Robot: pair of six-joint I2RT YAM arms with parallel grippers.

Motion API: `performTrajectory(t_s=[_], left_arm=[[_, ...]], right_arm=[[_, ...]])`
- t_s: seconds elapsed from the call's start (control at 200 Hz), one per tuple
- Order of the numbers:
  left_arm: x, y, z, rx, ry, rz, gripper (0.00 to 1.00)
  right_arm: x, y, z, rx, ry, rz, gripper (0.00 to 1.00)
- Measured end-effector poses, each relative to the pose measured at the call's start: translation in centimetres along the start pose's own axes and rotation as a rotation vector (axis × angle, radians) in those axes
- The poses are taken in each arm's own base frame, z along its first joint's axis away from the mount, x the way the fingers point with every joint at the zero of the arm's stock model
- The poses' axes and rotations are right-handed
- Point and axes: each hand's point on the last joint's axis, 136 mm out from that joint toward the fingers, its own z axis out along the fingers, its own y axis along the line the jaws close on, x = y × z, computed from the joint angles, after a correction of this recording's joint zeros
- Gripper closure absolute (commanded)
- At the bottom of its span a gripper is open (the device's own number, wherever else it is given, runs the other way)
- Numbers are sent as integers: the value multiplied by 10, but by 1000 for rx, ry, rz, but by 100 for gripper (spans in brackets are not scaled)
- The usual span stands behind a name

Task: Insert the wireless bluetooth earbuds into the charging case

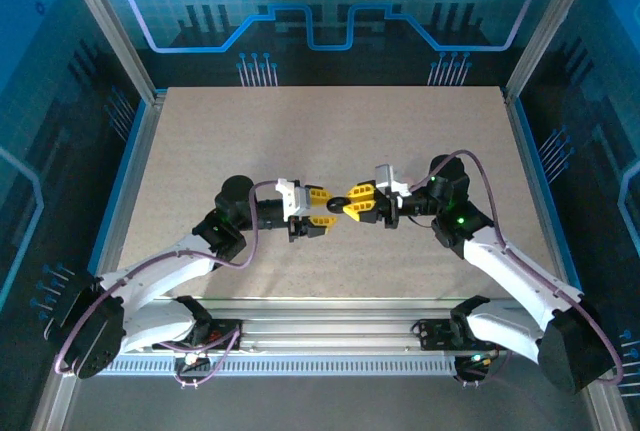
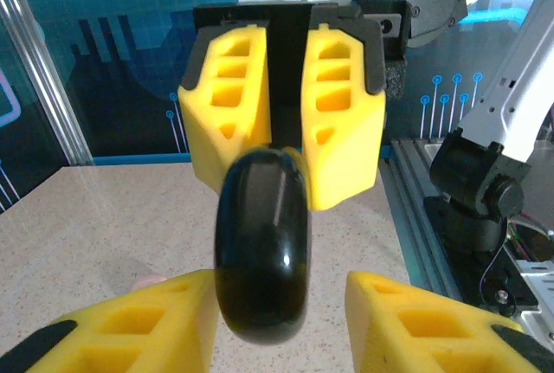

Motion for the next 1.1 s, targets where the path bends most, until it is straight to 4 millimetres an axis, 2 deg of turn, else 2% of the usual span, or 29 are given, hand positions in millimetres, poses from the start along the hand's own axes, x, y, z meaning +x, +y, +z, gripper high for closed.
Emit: performTrajectory(t_s=[0.15,0.27,0.32,0.37,0.44,0.62,0.745,1.101], left_arm=[[0,1,1,0,-2,3,71],[1,1,0,-2,2,-4,83],[2,2,0,-2,5,-1,86],[3,2,1,-2,16,-4,88],[6,3,1,-5,42,-7,89],[15,8,-1,-25,155,6,91],[21,10,-4,-39,228,27,91],[40,3,-8,-24,351,35,91]], right_arm=[[0,0,1,-2,-1,1,80],[0,1,1,-5,-2,0,79],[0,1,1,-4,-1,-1,73],[2,1,1,-4,7,7,60],[7,2,0,0,31,7,53],[9,3,-3,18,131,-40,49],[8,3,-5,25,189,-83,47],[27,4,8,-34,282,-66,48]])
